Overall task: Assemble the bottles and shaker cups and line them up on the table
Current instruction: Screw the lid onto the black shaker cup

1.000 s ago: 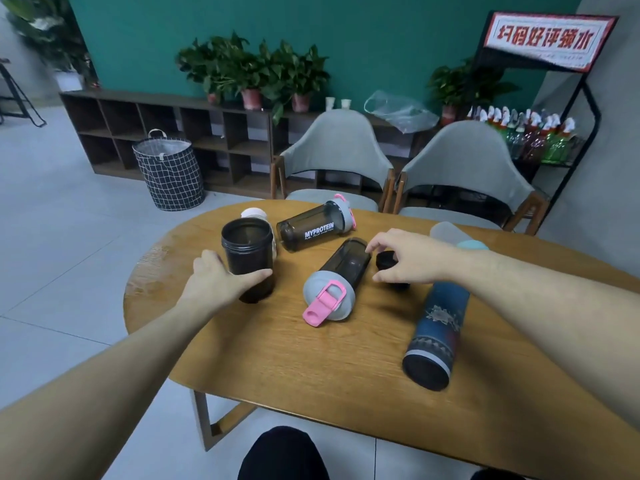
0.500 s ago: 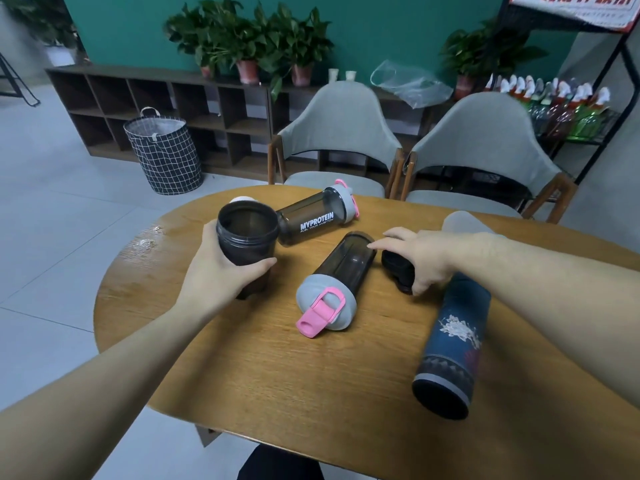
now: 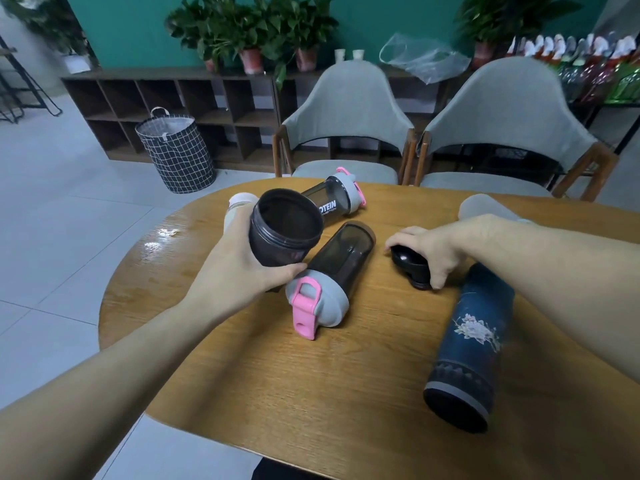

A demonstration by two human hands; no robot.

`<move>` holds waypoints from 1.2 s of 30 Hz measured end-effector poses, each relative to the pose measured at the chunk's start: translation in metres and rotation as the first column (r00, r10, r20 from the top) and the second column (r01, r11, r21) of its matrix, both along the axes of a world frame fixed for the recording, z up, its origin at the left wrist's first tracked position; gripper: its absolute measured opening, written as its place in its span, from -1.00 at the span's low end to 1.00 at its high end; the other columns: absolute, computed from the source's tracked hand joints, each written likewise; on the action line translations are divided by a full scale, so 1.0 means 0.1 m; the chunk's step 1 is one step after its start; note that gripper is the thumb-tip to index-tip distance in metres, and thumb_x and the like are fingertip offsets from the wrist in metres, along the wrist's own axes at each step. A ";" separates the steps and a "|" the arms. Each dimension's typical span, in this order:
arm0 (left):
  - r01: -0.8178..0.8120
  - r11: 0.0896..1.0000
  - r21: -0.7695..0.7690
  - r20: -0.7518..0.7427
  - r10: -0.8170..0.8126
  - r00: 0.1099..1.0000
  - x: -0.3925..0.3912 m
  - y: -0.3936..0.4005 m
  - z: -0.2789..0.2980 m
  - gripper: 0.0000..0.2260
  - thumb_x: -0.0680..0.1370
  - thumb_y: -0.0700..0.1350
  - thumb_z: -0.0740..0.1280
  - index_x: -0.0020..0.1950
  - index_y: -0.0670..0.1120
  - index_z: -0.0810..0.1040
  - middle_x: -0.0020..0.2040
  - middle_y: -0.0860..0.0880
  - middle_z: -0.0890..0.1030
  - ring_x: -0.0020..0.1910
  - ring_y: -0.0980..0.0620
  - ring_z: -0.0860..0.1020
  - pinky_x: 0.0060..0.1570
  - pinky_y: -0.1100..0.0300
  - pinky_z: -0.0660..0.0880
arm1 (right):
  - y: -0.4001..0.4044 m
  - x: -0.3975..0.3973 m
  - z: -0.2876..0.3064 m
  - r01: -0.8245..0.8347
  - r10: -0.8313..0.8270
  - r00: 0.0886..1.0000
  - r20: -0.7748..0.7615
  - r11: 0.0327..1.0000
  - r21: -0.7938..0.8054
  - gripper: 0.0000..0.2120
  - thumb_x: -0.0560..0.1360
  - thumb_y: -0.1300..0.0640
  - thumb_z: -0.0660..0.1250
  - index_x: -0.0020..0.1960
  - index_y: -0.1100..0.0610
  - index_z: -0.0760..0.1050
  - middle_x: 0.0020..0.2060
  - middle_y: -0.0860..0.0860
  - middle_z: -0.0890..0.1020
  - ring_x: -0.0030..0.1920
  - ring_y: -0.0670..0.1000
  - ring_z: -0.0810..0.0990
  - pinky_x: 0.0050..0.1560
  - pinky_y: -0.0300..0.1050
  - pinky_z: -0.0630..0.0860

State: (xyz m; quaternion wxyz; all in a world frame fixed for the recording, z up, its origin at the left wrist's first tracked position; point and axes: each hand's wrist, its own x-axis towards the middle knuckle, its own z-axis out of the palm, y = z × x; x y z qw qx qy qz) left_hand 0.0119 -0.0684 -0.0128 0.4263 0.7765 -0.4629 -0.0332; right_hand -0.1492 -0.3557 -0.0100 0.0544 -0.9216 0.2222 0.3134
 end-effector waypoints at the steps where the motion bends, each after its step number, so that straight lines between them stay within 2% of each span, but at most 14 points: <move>1: 0.007 1.000 -0.002 0.001 -0.007 1.000 -0.01 0.00 0.01 -0.27 0.32 0.01 0.64 0.31 0.23 0.26 0.20 0.19 0.47 0.11 0.53 0.42 -0.06 0.61 0.36 | 0.00 -0.02 -0.01 0.012 -0.012 0.999 0.037 1.000 0.004 -0.03 0.36 0.23 0.60 0.53 -0.22 0.10 0.55 0.02 0.12 0.40 0.21 0.36 0.28 0.14 0.53; 4: 0.021 1.000 -0.004 0.003 -0.021 1.000 -0.03 -0.01 0.02 -0.28 0.33 0.01 0.63 0.31 0.24 0.25 0.17 0.29 0.45 0.11 0.54 0.42 -0.06 0.61 0.35 | -0.01 -0.10 0.00 0.090 -0.096 0.977 0.190 0.995 0.039 -0.09 0.29 0.13 0.66 0.43 -0.16 0.17 0.34 0.04 0.29 0.22 0.16 0.45 0.18 0.17 0.59; 8: 0.031 0.999 -0.005 0.011 -0.031 0.999 -0.08 -0.05 0.09 -0.24 0.32 -0.01 0.64 0.34 0.25 0.25 0.17 0.37 0.43 0.15 0.56 0.39 0.03 0.56 0.34 | 0.00 -0.30 0.15 0.196 -0.225 0.889 0.400 0.974 0.112 -0.15 0.24 -0.04 0.69 0.28 -0.12 0.16 0.21 0.09 0.40 0.12 0.16 0.51 0.12 0.15 0.61; 12: 0.052 0.999 0.012 0.026 -0.052 0.998 -0.18 -0.09 0.19 -0.20 0.30 0.00 0.66 0.41 0.20 0.29 0.19 0.34 0.47 0.20 0.34 0.47 0.09 0.32 0.44 | 0.08 -0.50 0.33 0.337 -0.449 0.708 0.545 0.893 0.298 -0.15 0.33 -0.11 0.63 0.38 0.02 0.16 0.01 0.03 0.51 -0.06 0.01 0.57 -0.16 -0.08 0.55; 15: 0.066 0.998 0.013 0.056 -0.066 0.996 -0.33 -0.12 0.27 -0.20 0.28 0.00 0.65 0.42 0.15 0.33 0.13 0.46 0.43 0.19 0.44 0.41 0.13 0.22 0.47 | 0.16 -0.64 0.45 0.410 -0.616 0.524 0.588 0.788 0.460 -0.18 0.32 -0.19 0.59 0.36 0.03 0.19 0.05 0.06 0.56 -0.02 0.01 0.58 -0.16 -0.08 0.52; 18: 0.086 0.996 0.002 0.087 -0.086 0.993 -0.51 -0.13 0.37 -0.22 0.28 -0.02 0.65 0.42 0.09 0.36 0.15 0.32 0.45 0.16 0.60 0.28 0.17 0.21 0.43 | 0.32 -0.78 0.52 0.405 -0.767 0.324 0.554 0.642 0.652 -0.10 0.23 -0.23 0.60 0.38 -0.01 0.21 0.15 0.10 0.58 0.11 0.08 0.64 -0.04 -0.01 0.67; 20: 0.084 0.996 -0.009 0.109 -0.082 0.991 -0.58 -0.15 0.39 -0.24 0.28 -0.01 0.65 0.39 0.09 0.38 0.15 0.24 0.48 0.14 0.65 0.24 0.16 0.36 0.37 | 0.44 -0.82 0.55 0.344 -0.850 0.221 0.478 0.527 0.777 -0.04 0.19 -0.23 0.61 0.43 -0.03 0.21 0.16 0.12 0.61 0.07 0.12 0.71 0.00 0.03 0.69; 22: 0.079 0.997 -0.002 0.132 -0.078 0.988 -0.69 -0.16 0.43 -0.28 0.28 0.02 0.65 0.32 0.18 0.36 0.11 0.25 0.49 0.14 0.63 0.25 0.09 0.52 0.32 | 0.55 -0.90 0.58 0.270 -0.904 0.135 0.407 0.428 0.862 -0.06 0.17 -0.27 0.59 0.41 0.02 0.30 0.15 0.13 0.66 0.01 0.13 0.75 0.08 0.06 0.65; 23: 0.073 0.997 0.001 0.129 -0.072 0.989 -0.74 -0.16 0.45 -0.28 0.27 0.05 0.65 0.30 0.22 0.34 0.12 0.23 0.52 0.17 0.54 0.32 0.12 0.50 0.35 | 0.60 -0.94 0.59 0.237 -0.919 0.099 0.383 0.395 0.888 -0.13 0.19 -0.30 0.57 0.37 0.03 0.39 0.16 0.12 0.68 0.03 0.13 0.74 0.11 0.05 0.62; 26: 0.080 0.996 0.027 0.135 -0.083 0.987 -0.89 -0.17 0.50 -0.23 0.23 0.14 0.62 0.34 0.24 0.32 0.23 0.10 0.55 0.24 0.11 0.52 0.19 0.03 0.55 | 0.76 -1.05 0.60 0.126 -0.962 -0.001 0.275 0.272 0.954 -0.36 0.33 -0.29 0.53 0.28 0.01 0.53 0.18 0.06 0.67 0.13 0.12 0.67 0.17 -0.02 0.57; 29: 0.088 0.994 0.064 0.188 -0.098 0.977 -1.05 -0.18 0.56 -0.16 0.20 0.22 0.57 0.41 0.16 0.30 0.25 0.03 0.52 0.24 -0.03 0.52 0.17 -0.11 0.56 | 0.90 -1.14 0.60 -0.067 -0.989 -0.086 0.122 0.128 0.989 -0.46 0.45 -0.11 0.52 0.33 0.09 0.50 0.20 0.12 0.65 0.16 0.14 0.65 0.11 -0.05 0.57; 32: 0.090 0.991 0.099 0.252 -0.112 0.961 -1.20 -0.19 0.60 -0.12 0.20 0.25 0.55 0.46 0.13 0.30 0.22 0.00 0.51 0.22 -0.07 0.50 0.16 -0.13 0.54 | 1.02 -1.21 0.62 -0.146 -0.985 -0.133 0.110 0.130 0.981 -0.45 0.47 -0.13 0.45 0.36 0.11 0.47 0.22 0.15 0.65 0.14 0.16 0.67 0.11 -0.02 0.58; 34: 0.108 0.988 0.109 0.253 -0.133 0.958 -1.28 -0.21 0.62 -0.11 0.23 0.20 0.58 0.48 0.14 0.29 0.22 0.00 0.49 0.22 -0.07 0.49 0.19 -0.12 0.52 | 1.10 -1.24 0.65 -0.139 -0.976 -0.150 0.159 0.180 0.974 -0.36 0.41 -0.22 0.39 0.38 0.09 0.46 0.22 0.17 0.66 0.07 0.11 0.70 0.04 -0.02 0.58; 36: 0.124 0.986 0.107 0.251 -0.148 0.957 -1.36 -0.22 0.64 -0.11 0.26 0.14 0.61 0.50 0.14 0.28 0.22 0.02 0.44 0.23 -0.07 0.50 0.21 -0.10 0.51 | 1.19 -1.26 0.68 -0.097 -0.955 -0.156 0.253 0.269 0.958 -0.28 0.34 -0.30 0.31 0.38 0.09 0.47 0.25 0.18 0.66 -0.06 0.04 0.67 -0.02 -0.03 0.53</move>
